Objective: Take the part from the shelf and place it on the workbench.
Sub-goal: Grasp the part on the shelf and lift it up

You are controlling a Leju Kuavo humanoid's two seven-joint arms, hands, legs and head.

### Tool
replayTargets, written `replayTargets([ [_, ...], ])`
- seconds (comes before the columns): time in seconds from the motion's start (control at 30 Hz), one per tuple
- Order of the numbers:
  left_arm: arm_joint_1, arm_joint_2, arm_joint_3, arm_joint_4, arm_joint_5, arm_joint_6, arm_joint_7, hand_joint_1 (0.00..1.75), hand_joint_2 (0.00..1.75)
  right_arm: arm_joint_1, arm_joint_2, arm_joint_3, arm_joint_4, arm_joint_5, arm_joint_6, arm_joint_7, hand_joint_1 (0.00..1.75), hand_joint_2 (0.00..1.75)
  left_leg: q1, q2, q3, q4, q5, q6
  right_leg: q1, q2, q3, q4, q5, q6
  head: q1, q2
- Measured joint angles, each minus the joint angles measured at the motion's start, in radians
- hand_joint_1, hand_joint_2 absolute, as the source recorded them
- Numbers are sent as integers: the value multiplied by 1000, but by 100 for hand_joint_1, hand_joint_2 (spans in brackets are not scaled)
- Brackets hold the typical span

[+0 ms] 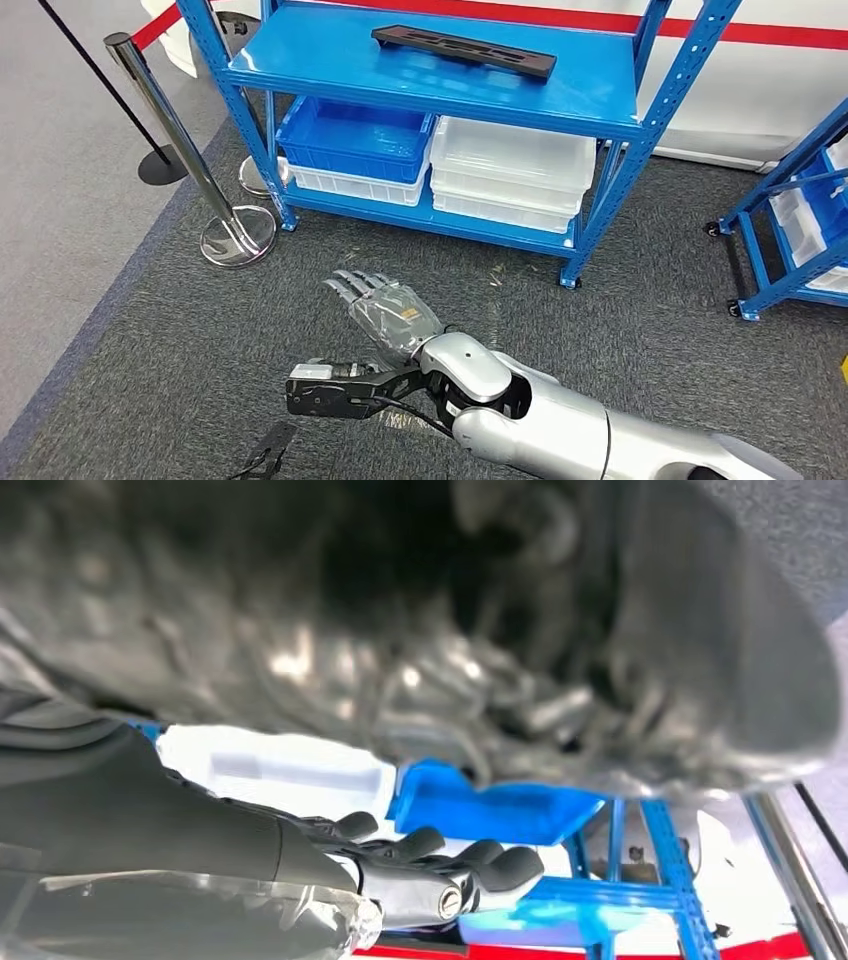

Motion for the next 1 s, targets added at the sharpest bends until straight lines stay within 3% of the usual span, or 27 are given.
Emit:
replayTargets([
  [0.07,0,1,0,0,3,0,0,0,0,-1,0,0,0,4,1,2,0,0,2,4,-22,51,-34,-9,-4,-2,5,-7,3,-11,-4,0],
  [0.13,0,2,0,0,6,1,0,0,0,-1,0,1,1,4,7,8,0,0,2,6,-77,169,-92,-16,-3,-3,8,-9,3,-17,-7,0],
  [0.2,1,3,0,1,11,1,0,0,0,1,0,2,3,-5,21,15,0,0,2,6,-122,256,-114,-19,-1,-3,8,-9,1,-19,-7,0],
  [0.23,1,3,0,1,14,1,0,0,0,1,0,2,5,-10,27,17,0,0,2,6,-122,251,-98,-18,-1,-3,9,-9,1,-19,-7,0],
  [0.27,1,3,0,1,16,2,0,0,0,1,0,3,6,-13,30,19,0,0,2,6,-103,207,-66,-16,-1,-3,11,-9,0,-19,-7,0],
  [0.33,0,3,0,1,20,2,0,0,0,1,0,3,7,-14,32,23,0,0,0,7,-41,75,-3,-8,1,-1,14,-8,-3,-16,-7,0],
  [0.37,-1,4,0,1,21,3,0,0,0,0,0,3,8,-14,32,26,0,0,-2,6,-16,25,11,-4,2,-1,13,-8,-4,-12,-7,0],
  [0.43,-2,4,0,1,21,2,1,0,0,0,0,3,8,-13,32,29,0,0,-8,5,0,-7,10,2,4,-2,12,-9,-3,-4,-6,0],
  [0.53,0,4,0,2,21,0,3,0,0,-1,0,3,9,-11,31,30,0,0,-2,4,5,-21,16,18,4,-2,8,-1,-13,11,-5,0],
  [0.6,0,4,0,2,21,-1,3,0,0,-1,0,3,10,-8,30,30,0,0,2,5,10,-28,19,28,3,-3,-28,75,-57,19,-2,0],
  [0.67,-1,4,0,2,21,-2,4,0,0,1,0,5,12,-3,28,30,0,0,1,6,11,-27,17,33,3,-3,-92,201,-107,24,0,0],
  [0.7,-1,4,0,3,22,-2,4,0,0,3,0,7,15,0,27,30,0,0,1,6,11,-26,16,34,2,-3,-114,241,-113,25,0,0],
  [0.73,-1,4,0,3,23,-2,5,0,0,4,0,8,17,3,25,30,0,0,1,5,12,-25,14,34,1,-3,-120,246,-101,26,0,0],
  [0.8,-1,4,0,4,27,-3,6,0,0,3,-1,10,20,8,21,29,0,0,1,3,16,-20,8,32,-2,-3,-79,152,-37,24,0,0],
  [0.87,-1,4,0,4,30,-3,7,0,0,1,0,10,21,12,18,29,0,0,-1,0,16,-12,-1,24,-2,-2,-23,40,4,18,-1,0],
  [0.9,-1,4,0,4,31,-3,7,0,0,1,0,10,22,13,18,29,0,0,-3,-1,14,-9,-4,19,-1,-1,-8,9,8,15,-1,0],
  [1.0,0,4,0,4,32,-3,9,0,0,1,1,11,24,15,17,29,0,0,-2,0,15,-13,-7,3,1,2,1,-9,3,3,-1,0],
])
